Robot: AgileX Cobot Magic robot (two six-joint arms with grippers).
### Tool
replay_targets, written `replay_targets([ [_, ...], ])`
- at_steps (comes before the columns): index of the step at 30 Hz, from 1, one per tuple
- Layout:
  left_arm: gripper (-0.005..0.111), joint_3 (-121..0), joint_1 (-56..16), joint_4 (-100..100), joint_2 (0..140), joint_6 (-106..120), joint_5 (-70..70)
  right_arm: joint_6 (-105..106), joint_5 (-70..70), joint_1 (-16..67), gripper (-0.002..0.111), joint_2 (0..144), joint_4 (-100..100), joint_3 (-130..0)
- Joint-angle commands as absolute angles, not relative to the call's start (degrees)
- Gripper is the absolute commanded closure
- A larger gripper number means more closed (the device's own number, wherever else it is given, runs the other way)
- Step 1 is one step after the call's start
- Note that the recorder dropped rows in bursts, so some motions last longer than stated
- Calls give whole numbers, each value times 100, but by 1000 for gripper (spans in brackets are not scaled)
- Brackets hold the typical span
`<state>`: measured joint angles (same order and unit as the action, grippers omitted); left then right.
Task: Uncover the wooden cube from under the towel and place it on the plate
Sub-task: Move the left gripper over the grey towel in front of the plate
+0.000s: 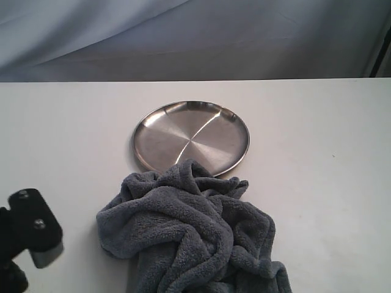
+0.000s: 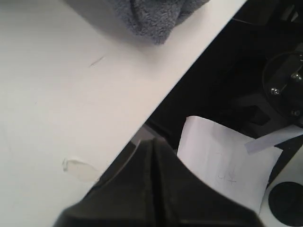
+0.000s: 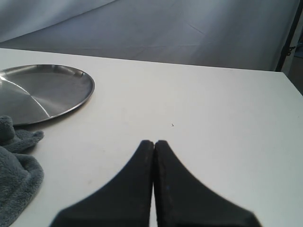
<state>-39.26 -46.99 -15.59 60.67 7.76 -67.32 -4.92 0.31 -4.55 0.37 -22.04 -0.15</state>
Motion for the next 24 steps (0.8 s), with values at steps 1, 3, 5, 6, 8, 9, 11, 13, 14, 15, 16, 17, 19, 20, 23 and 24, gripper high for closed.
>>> replay_targets([
  [1,107,-4028,-5482,-1612,6553,501,-6140,-515,99,-455,105,0,-2232,0],
  [3,107,-4179,-5760,-1598,6772,268,-6121,-515,99,-455,105,0,-2232,0],
  [5,107,-4452,-6016,-1535,7046,123,-6163,-515,99,-455,105,0,-2232,0],
  [6,107,-4608,-6127,-1537,7190,0,-6163,-515,99,-455,105,0,-2232,0],
  [8,107,-4927,-6276,-1537,7447,-31,-6141,-515,99,-455,105,0,-2232,0],
  [9,107,-5316,-6372,-1525,7752,0,-6141,-515,99,-455,105,0,-2232,0],
  [11,107,-5855,-6393,-1483,8176,0,-6141,-515,99,-455,105,0,-2232,0],
  [13,107,-6428,-6393,-1375,8629,-43,-6141,-515,99,-455,105,0,-2232,0],
  [14,107,-6589,-6393,-1323,8749,-43,-6166,-515,99,-455,105,0,-2232,0],
  [15,107,-6882,-6393,-1194,8984,-43,-6198,-515,99,-455,105,0,-2232,0],
  [16,107,-7220,-6393,-1005,9175,-174,-6228,-515,99,-455,105,0,-2232,0],
  [17,107,-7518,-6393,-802,9358,-359,-6293,-515,99,-455,105,0,-2232,0],
  [19,107,-7931,-6393,-547,9587,-647,-6398,-515,99,-455,105,0,-2232,0],
  [20,107,-8093,-6393,-405,9673,-735,-6467,-515,99,-455,105,0,-2232,0],
  [23,107,-8640,-6393,-82,9942,-919,-6817,-515,99,-455,105,0,-2232,0],
  [24,107,-8822,-6393,48,10030,-931,-6980,-515,99,-455,105,0,-2232,0],
])
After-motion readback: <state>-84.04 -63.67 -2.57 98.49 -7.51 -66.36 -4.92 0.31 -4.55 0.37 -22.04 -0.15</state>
